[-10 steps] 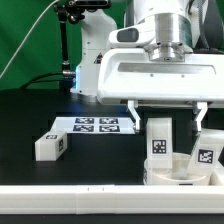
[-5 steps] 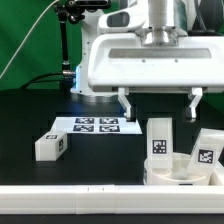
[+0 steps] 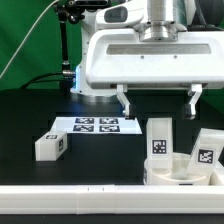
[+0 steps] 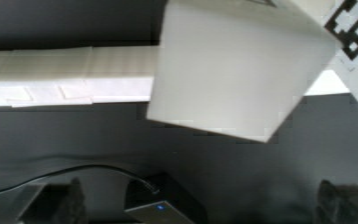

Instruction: Assemble stool

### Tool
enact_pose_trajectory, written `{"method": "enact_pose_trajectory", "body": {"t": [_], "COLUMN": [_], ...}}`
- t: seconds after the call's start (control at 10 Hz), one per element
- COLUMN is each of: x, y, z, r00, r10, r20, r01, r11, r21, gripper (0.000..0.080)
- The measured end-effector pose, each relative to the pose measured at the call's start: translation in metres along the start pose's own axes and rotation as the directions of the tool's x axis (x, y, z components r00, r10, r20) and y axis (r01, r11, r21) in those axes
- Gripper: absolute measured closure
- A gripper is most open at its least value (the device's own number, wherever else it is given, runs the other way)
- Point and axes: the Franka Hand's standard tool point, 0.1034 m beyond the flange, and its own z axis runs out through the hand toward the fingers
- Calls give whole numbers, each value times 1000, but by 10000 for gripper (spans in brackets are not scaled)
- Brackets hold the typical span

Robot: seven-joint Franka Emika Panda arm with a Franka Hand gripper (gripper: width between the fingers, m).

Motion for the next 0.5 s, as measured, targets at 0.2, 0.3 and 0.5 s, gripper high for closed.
{"method": "enact_pose_trajectory", "body": {"t": [0.2, 0.3, 0.5], "x": [-7, -12, -13], "y": [2, 0, 2], "z": [-1, -2, -2], "r00": [994, 979, 945], "r10": [96, 132, 146], "r20": [59, 159, 294], "r01": [-96, -133, -154], "r11": [995, 991, 988], "r21": [-1, 0, 5], "gripper": [150, 150, 150]}}
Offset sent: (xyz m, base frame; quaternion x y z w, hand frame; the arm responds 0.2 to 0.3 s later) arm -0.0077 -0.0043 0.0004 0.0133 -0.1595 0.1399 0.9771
